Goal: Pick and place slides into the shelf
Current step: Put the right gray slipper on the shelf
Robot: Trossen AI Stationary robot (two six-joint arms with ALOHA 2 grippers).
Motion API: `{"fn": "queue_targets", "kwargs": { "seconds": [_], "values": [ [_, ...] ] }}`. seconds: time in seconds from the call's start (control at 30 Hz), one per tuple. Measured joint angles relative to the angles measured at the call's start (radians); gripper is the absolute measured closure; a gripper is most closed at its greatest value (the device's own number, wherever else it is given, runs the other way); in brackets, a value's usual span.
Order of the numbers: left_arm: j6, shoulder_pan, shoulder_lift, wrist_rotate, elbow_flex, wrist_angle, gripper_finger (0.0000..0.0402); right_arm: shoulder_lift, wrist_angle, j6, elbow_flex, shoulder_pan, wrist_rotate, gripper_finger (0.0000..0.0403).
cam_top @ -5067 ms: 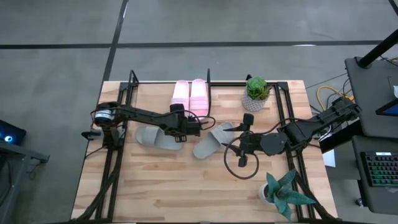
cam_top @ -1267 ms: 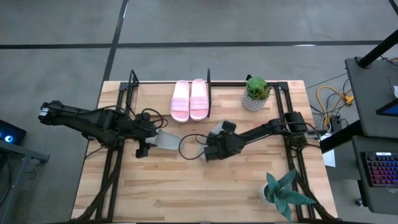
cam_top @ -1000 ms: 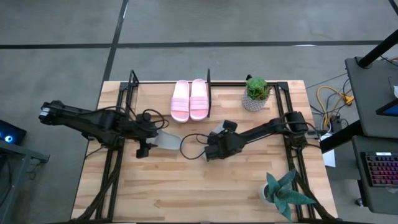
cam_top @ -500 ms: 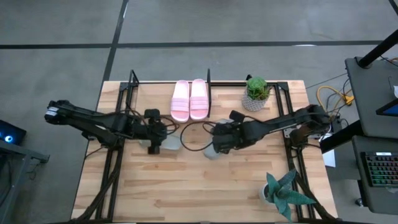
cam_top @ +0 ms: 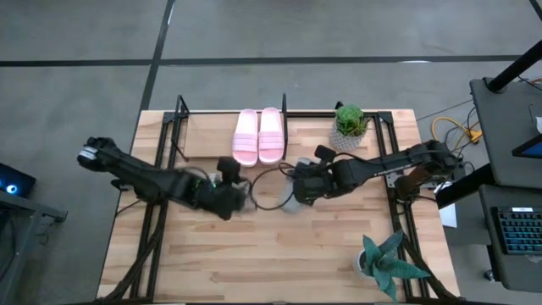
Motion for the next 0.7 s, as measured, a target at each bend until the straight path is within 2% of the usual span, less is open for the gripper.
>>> {"fn": "queue_targets", "kwargs": {
  "seconds": [0.13,0.23,0.37,0.53,0.7],
  "values": [
    [0.167,-0.106,0.067,-0.286,0.017,0.111,0.0257,-0.003,0.0,-0.017,0.0,-0.014,0.069,0.0394],
    [0.288,-0.152,0.107,-0.393,0.017,0.231,0.0258,-0.007,0.008,-0.024,0.0,-0.026,0.096,0.0394],
    [0.362,-0.175,0.139,-0.393,0.016,0.309,0.0258,-0.007,0.025,-0.035,0.0,-0.042,0.103,0.0394],
    [0.382,-0.175,0.158,-0.378,0.035,0.323,0.0257,-0.007,0.073,-0.082,0.0,-0.052,0.133,0.0394],
    [0.392,-0.175,0.181,-0.338,0.076,0.356,0.0217,-0.007,0.161,-0.154,0.0,-0.061,0.133,0.0394]
  ]
}}
